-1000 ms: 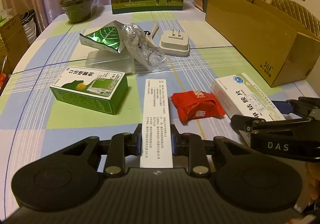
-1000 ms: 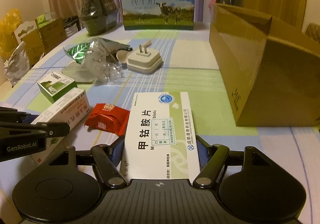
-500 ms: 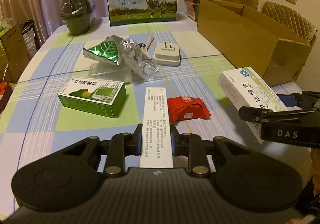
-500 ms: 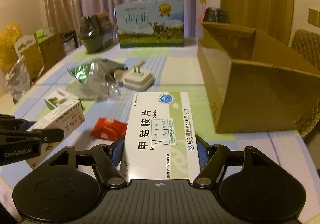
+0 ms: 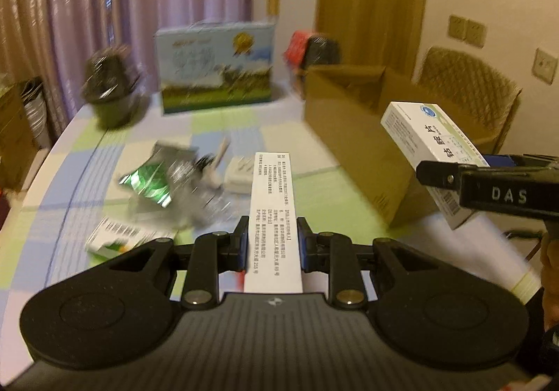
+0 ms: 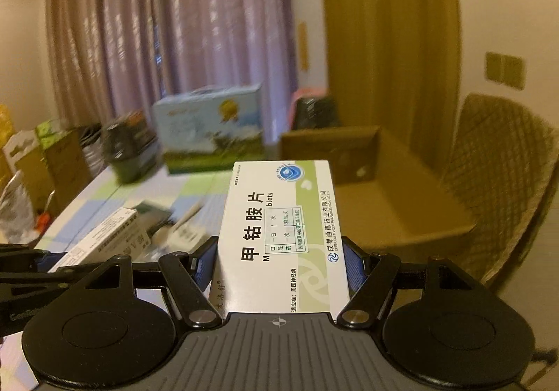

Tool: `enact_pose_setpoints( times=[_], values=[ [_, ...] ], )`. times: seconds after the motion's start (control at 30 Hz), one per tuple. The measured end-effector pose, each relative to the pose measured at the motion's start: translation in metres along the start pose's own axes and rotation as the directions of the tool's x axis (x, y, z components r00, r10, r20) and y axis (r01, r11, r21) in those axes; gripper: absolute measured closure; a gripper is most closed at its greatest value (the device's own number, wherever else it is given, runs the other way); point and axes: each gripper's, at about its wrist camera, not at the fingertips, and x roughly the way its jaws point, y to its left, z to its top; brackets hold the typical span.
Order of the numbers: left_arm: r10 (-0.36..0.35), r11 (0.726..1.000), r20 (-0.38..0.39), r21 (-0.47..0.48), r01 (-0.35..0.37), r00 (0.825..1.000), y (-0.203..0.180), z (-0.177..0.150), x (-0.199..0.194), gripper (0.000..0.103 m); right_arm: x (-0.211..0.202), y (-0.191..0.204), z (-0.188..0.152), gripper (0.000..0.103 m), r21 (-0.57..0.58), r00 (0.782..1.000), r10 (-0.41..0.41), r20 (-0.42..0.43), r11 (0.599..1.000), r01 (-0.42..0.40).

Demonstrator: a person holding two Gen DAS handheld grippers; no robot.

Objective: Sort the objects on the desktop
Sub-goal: 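Carry the white medicine box with the right gripper into the cardboard box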

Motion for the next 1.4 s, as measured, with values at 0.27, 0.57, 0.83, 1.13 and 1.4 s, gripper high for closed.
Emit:
enact_pose_setpoints(
  times=[0.27,0.57,0.83,1.13,1.4],
  values=[
    [-0.104,0.994,0.055,0.048,0.101,0.993,-0.064,0.053,0.025,0.081,0.013,-0.052,0.027,0.035,-0.036,0.998,-0.061,0.025,0.997,0.062],
    [-0.169,0.983,0.055,0.089,0.163,0.984,-0.118,0.091,0.072,0.081,0.044,-0.101,0.041,0.035,-0.008,0.997,-0.078,0.006,0.997,0.078],
    [-0.183,0.980,0.029,0.088,0.180,0.983,-0.138,0.105,0.115,0.081,0.069,-0.125,0.044,0.035,0.036,0.997,-0.074,-0.034,0.997,0.075],
    [-0.191,0.979,0.013,0.082,0.189,0.982,-0.144,0.109,0.143,0.081,0.085,-0.138,0.041,0.035,0.065,0.996,-0.075,-0.056,0.995,0.079],
    [-0.174,0.983,0.022,0.065,0.172,0.985,-0.134,0.110,0.146,0.080,0.088,-0.137,0.039,0.035,0.070,0.996,-0.067,-0.066,0.995,0.071]
  ],
)
